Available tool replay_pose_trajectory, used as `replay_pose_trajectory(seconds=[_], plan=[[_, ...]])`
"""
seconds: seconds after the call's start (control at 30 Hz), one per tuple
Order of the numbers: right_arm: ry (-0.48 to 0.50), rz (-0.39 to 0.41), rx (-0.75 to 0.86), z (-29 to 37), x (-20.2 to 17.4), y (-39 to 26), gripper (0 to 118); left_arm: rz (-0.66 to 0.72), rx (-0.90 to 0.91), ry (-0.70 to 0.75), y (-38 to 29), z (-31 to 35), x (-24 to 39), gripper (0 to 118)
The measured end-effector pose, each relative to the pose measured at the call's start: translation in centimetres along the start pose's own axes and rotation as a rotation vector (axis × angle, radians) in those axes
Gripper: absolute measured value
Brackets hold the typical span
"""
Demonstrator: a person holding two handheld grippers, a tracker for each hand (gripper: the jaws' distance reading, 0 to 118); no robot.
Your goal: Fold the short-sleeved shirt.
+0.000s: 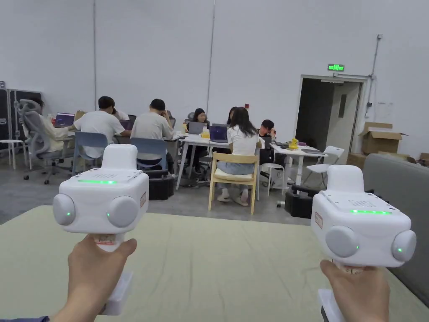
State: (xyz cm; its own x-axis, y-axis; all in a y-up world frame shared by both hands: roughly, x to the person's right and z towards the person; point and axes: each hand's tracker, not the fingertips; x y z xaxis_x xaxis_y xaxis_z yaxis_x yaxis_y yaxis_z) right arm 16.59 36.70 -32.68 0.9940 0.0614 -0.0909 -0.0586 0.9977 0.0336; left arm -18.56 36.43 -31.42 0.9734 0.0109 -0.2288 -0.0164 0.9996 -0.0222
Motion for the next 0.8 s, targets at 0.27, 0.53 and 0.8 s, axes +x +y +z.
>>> replay_pose_trajectory(seconds=[0.27, 0.53, 0.8], plan=[[0.004, -0.002, -0.004, -0.4, 0.2, 0.5, 118, -0.022, -0.015, -0.005, -0.1, -0.3, -0.3, 118], [-0.004, 0.012, -0.015, -0.9, 0.0, 0.0, 118, -0.043, 0.0, -0.014, 0.0, -0.2, -0.3, 118], [0.0, 0.027, -0.026, -1.4, -0.1, 0.2, 118, -0.046, -0.003, 0.001, 0.3, 0.1, -0.7, 118]])
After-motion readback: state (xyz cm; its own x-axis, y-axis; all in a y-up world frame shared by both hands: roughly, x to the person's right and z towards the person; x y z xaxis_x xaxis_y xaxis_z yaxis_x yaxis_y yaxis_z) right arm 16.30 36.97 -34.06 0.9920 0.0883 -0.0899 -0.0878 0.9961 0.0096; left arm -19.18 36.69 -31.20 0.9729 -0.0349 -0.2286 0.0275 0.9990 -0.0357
